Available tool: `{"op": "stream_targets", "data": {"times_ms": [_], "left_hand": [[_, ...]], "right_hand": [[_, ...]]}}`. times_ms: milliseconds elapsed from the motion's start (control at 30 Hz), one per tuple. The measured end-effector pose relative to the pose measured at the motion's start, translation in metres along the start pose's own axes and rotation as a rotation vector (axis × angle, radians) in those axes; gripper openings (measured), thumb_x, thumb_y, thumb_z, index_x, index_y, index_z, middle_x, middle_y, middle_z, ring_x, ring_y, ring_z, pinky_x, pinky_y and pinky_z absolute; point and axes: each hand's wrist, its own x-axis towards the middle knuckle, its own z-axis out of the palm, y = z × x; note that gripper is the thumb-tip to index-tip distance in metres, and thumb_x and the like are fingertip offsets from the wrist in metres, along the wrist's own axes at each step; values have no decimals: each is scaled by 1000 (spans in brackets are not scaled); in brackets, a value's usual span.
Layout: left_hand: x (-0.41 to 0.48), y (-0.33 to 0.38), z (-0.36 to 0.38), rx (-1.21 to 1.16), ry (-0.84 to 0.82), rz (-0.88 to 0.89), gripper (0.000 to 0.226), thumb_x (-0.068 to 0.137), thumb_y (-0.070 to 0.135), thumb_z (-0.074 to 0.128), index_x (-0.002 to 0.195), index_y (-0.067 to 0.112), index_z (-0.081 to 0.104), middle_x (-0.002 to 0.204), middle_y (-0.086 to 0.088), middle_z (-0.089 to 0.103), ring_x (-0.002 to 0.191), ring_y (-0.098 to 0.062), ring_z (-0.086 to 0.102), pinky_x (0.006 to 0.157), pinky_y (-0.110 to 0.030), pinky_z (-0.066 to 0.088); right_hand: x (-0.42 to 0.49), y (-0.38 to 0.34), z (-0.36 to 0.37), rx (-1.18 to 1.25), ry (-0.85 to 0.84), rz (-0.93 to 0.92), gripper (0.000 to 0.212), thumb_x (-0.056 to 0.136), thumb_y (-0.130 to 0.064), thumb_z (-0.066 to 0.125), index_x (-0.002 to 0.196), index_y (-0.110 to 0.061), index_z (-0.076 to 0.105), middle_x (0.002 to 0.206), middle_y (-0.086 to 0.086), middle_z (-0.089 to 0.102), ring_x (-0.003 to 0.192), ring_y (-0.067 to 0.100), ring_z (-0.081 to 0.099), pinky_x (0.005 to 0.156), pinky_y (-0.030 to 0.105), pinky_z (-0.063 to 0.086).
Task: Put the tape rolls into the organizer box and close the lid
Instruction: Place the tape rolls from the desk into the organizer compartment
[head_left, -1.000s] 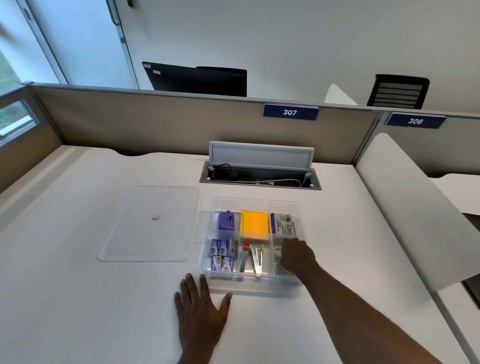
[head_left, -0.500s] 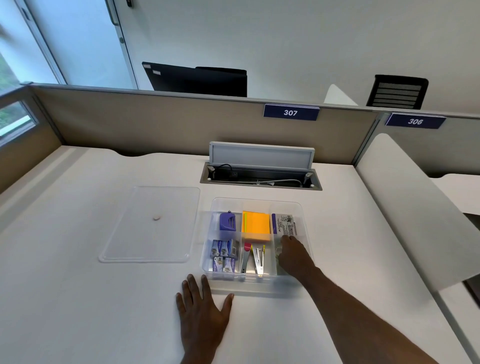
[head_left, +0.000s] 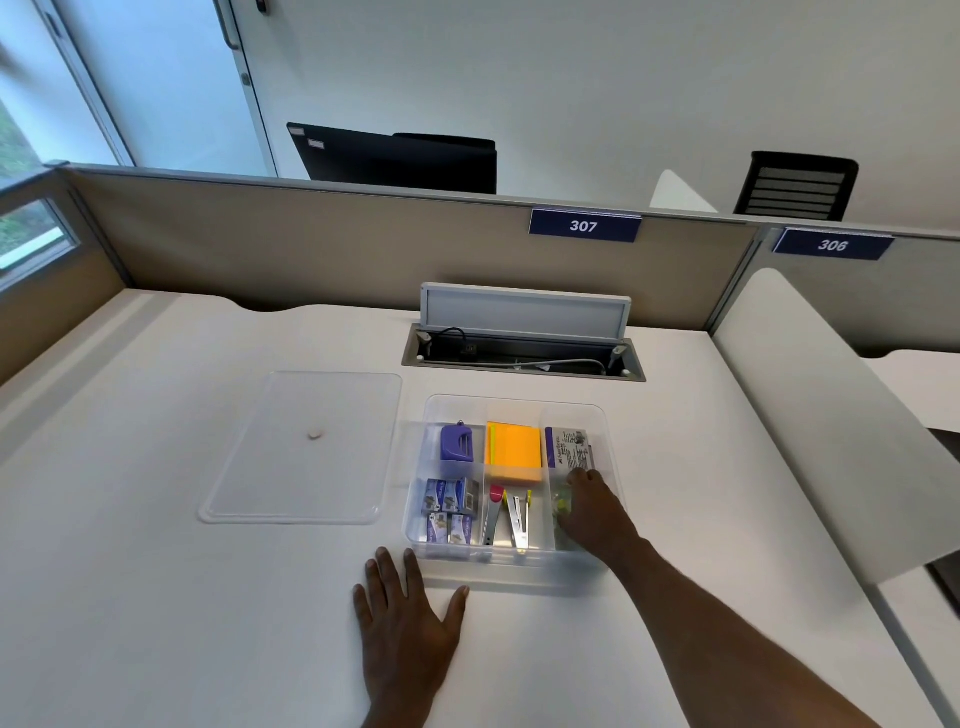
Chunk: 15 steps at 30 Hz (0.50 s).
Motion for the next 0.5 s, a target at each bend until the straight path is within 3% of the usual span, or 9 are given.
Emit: {"op": "stream_targets", "data": {"times_ms": [167, 500], "left_hand": [[0, -1, 1, 1, 2, 5, 99, 77, 79, 8, 140, 11, 42, 149, -24, 37, 138, -40, 35, 112, -55, 29], [-1, -2, 1, 8, -2, 13, 98, 77, 78, 8, 141, 11, 40, 149, -24, 36, 138, -40, 35, 112, -54, 29]], "right_hand": [[0, 1, 2, 15, -19, -34, 52, 82, -25, 72, 123, -4, 47, 127, 19, 53, 115, 33, 55, 99, 39, 49], [-1, 1, 2, 29, 9, -45, 48, 83, -21, 71, 123, -6, 48, 125, 18, 57, 112, 29, 58, 95, 35, 50]]}}
